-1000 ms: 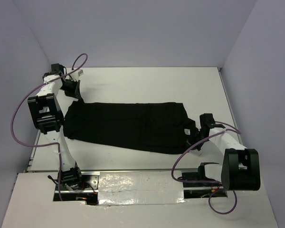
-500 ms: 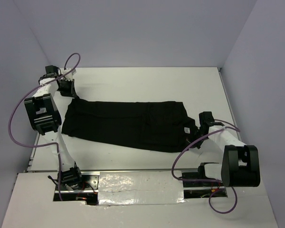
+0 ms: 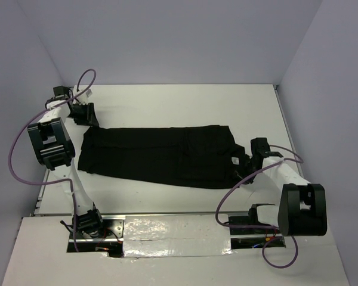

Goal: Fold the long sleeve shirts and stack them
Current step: Fold the shirt

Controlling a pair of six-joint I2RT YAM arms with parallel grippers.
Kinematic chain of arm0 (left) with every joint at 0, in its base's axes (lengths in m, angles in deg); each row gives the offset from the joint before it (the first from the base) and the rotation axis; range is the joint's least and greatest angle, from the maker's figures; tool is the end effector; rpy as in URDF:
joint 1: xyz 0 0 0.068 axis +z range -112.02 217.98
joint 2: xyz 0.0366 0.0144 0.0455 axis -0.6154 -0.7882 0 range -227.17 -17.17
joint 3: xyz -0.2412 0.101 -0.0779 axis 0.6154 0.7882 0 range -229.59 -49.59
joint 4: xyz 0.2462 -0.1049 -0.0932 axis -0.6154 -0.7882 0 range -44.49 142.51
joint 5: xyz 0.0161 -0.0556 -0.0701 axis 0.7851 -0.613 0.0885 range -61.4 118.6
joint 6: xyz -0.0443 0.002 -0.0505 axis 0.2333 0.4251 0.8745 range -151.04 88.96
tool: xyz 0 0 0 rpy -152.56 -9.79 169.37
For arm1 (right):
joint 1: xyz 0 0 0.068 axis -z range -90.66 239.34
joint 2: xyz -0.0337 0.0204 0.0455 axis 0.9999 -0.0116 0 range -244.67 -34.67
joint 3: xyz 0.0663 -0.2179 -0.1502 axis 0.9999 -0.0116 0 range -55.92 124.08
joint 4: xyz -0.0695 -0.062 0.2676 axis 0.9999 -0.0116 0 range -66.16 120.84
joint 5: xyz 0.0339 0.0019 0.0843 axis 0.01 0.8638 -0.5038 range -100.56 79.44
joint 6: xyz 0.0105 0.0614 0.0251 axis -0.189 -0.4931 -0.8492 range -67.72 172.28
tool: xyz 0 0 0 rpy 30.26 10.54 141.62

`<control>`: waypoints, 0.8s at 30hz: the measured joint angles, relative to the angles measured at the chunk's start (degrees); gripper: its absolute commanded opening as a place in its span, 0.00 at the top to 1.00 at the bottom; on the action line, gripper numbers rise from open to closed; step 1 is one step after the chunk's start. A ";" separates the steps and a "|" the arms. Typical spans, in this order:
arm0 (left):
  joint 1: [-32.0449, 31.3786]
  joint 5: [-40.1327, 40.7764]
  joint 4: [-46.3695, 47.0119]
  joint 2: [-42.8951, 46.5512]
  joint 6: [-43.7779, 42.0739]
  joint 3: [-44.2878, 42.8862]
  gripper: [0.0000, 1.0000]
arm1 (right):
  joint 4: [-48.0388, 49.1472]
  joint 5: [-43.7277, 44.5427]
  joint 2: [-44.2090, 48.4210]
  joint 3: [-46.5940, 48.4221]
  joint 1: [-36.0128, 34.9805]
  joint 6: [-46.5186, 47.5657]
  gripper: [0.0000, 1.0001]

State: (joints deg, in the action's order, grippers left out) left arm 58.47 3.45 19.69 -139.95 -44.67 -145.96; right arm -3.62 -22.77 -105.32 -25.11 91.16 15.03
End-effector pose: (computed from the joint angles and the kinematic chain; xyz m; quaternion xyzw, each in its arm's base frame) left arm 0.4695 0.1510 0.1646 0.0014 0.9428 -0.1247 0.3092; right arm 0.2114 0.0046 0.1152 0.3158 0.9331 0.1417 0.0973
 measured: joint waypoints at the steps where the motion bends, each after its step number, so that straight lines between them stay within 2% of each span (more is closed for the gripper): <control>1: 0.00 -0.31 -1.27 0.00 0.07 -0.61 0.40 | -0.31 1.14 0.42 0.37 0.00 0.33 0.60; 2: 0.00 -0.59 -2.56 0.00 0.11 -1.42 0.27 | -0.79 2.25 0.90 0.74 0.02 0.68 0.59; 3: -0.02 -0.81 -3.30 0.02 -0.17 -2.12 0.25 | -1.27 3.28 1.57 1.07 0.02 0.90 0.58; 4: 0.00 -1.05 -3.98 0.17 -0.04 -2.82 0.12 | -1.86 4.24 2.43 1.33 0.02 0.92 0.57; 5: 0.09 -1.14 -4.37 0.46 -0.15 -3.26 0.08 | -2.43 4.96 3.23 1.51 0.02 0.92 0.56; 10: 0.39 -0.52 -4.87 2.14 -1.01 -3.37 0.06 | -4.68 5.79 6.58 1.42 0.02 0.07 0.55; 11: 0.39 -0.17 -4.90 2.23 -1.27 -3.37 0.09 | -4.72 5.79 6.97 1.25 0.02 -0.44 0.54; 12: 0.39 0.33 -4.85 2.21 -1.49 -3.28 0.11 | -4.66 5.79 7.13 0.98 0.02 -0.81 0.46; 13: 0.39 0.92 -4.61 2.21 -1.70 -2.93 0.13 | -4.61 5.77 7.17 0.66 0.02 -1.38 0.45; 14: 0.39 1.46 -4.42 2.21 -2.19 -2.38 0.22 | -4.48 5.75 6.99 0.22 0.02 -1.57 0.46; 17: 0.37 2.82 -4.07 2.19 -3.63 0.15 0.37 | -3.65 4.81 3.96 -0.42 0.02 -1.99 0.49; 21: 0.37 3.21 -4.33 2.16 -5.57 3.41 0.60 | -2.23 1.88 -3.41 2.14 0.07 -1.84 0.88; 24: 0.39 3.87 -3.52 2.27 -7.08 6.71 0.72 | -1.49 0.44 -8.11 4.83 0.07 -1.73 0.94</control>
State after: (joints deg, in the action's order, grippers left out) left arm 58.87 7.32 16.17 -137.68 -51.75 -139.25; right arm -5.10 -22.33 -113.43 -20.28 91.23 13.30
